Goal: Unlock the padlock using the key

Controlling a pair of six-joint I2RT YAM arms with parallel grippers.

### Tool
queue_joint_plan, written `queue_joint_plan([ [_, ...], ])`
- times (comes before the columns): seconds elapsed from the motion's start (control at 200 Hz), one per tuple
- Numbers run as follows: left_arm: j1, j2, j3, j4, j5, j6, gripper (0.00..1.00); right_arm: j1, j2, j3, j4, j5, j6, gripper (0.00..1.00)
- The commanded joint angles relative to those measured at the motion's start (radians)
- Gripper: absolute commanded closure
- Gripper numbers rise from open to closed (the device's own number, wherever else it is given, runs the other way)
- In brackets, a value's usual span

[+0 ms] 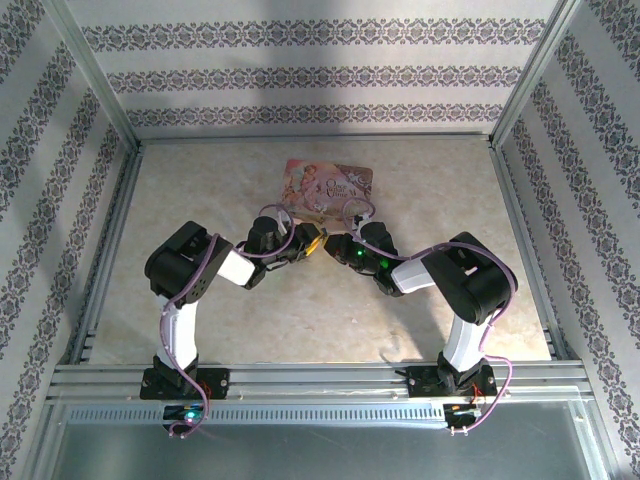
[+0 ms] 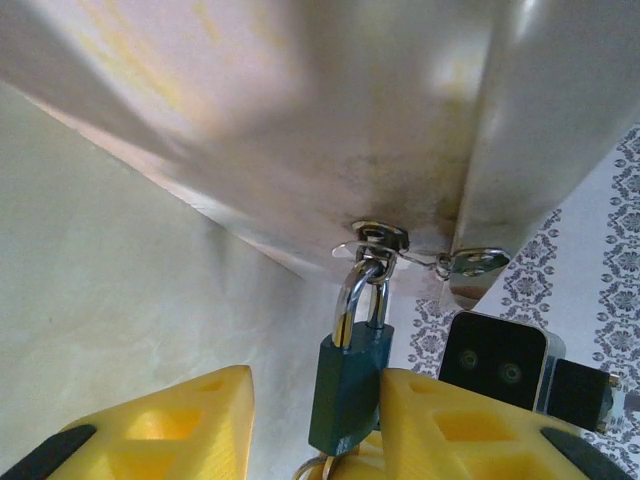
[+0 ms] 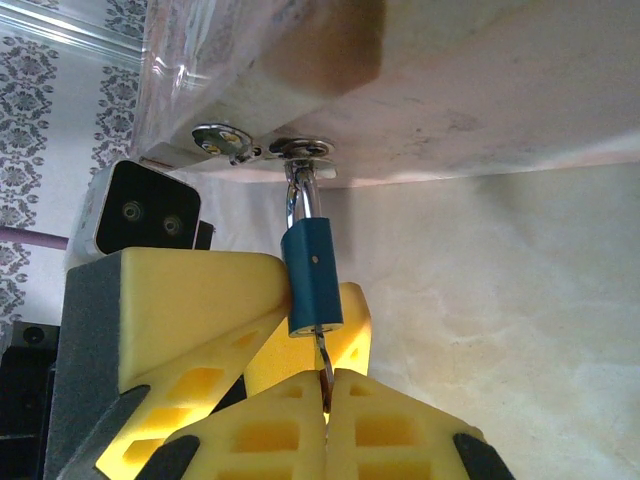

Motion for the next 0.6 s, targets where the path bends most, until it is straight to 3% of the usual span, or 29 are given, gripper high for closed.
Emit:
queue_joint_plan([
  [0.0,-0.015,0.036,0.025,0.092,-0.027,-0.040,0.63,0.002,-0.026,0.020,0.023,-0.030,0.016,1.00],
  [0.175,-0.016,0.070,0.022,0.164,-0.049,-0.085,0.63,0.002,-0.025,0.022,0.023,-0.031,0.019,1.00],
  [0.595,-0.016,0.075,0.005,0.199,-0.088,-0.103,0.81,-0.004,-0.026,0.022,0.024,-0.034,0.027,1.00],
])
